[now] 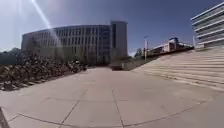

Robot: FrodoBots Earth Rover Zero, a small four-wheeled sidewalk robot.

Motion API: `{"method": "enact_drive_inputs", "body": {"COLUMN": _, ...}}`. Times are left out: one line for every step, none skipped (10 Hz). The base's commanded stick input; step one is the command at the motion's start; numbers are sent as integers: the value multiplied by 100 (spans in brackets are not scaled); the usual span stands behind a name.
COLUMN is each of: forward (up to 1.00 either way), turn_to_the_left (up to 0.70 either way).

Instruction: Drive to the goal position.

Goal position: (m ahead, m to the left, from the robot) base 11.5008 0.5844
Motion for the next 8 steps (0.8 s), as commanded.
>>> {"method": "enact_drive_inputs", "body": {"forward": 70, "turn_to_the_left": -1}}
{"method": "enact_drive_inputs", "body": {"forward": 70, "turn_to_the_left": -1}}
{"method": "enact_drive_inputs", "body": {"forward": 70, "turn_to_the_left": -1}}
{"method": "enact_drive_inputs", "body": {"forward": 70, "turn_to_the_left": -1}}
{"method": "enact_drive_inputs", "body": {"forward": 70, "turn_to_the_left": -1}}
{"method": "enact_drive_inputs", "body": {"forward": 70, "turn_to_the_left": -1}}
{"method": "enact_drive_inputs", "body": {"forward": 70, "turn_to_the_left": -1}}
{"method": "enact_drive_inputs", "body": {"forward": 70, "turn_to_the_left": -1}}
